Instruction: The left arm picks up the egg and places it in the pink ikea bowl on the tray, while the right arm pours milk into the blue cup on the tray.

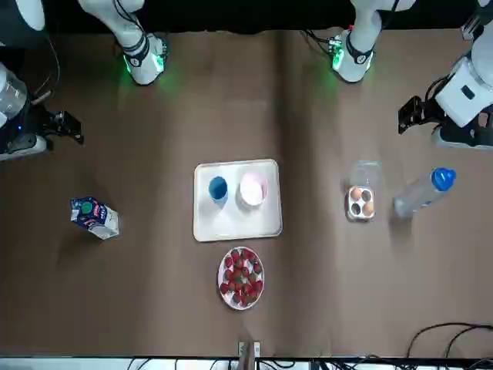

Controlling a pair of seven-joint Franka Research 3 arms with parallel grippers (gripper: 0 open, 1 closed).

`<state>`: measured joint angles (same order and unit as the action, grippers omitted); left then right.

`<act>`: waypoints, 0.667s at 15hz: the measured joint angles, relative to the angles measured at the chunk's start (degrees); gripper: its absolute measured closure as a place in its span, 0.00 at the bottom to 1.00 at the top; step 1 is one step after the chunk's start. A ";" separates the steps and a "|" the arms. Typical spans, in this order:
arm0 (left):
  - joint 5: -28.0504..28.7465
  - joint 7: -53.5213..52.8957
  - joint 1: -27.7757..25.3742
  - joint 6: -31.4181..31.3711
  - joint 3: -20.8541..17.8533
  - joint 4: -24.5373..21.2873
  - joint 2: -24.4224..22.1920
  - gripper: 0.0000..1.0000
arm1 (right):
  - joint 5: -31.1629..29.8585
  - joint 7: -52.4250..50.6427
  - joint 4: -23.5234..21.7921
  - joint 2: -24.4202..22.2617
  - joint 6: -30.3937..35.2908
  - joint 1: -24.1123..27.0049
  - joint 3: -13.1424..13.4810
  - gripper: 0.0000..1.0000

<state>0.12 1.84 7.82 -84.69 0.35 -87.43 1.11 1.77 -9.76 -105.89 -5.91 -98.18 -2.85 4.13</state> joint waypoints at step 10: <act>0.01 -0.30 -3.76 -2.53 -0.17 -4.29 4.50 0.00 | 0.04 -11.03 0.23 0.97 0.14 0.44 0.18 0.00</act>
<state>0.12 1.53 4.06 -87.22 0.18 -91.72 5.61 1.81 -20.79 -105.67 -4.93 -98.05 -2.40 4.30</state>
